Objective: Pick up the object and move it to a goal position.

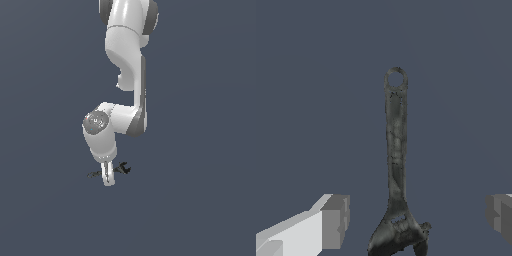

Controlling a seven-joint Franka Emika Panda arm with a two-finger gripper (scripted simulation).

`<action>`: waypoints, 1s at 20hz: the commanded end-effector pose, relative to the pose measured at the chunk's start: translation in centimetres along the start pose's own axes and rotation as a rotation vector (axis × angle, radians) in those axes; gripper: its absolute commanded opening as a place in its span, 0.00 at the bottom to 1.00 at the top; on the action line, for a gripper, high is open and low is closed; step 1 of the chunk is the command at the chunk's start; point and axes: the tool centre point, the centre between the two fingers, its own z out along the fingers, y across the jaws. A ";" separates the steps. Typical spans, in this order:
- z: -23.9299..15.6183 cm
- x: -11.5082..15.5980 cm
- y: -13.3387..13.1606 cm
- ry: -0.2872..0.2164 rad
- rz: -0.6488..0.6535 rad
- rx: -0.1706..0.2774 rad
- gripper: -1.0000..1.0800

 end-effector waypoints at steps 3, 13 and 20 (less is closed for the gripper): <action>0.4 0.4 0.0 0.002 0.048 -0.002 0.96; 1.5 0.4 0.0 0.002 0.056 -0.003 0.96; 4.9 0.5 0.1 0.002 0.061 -0.003 0.96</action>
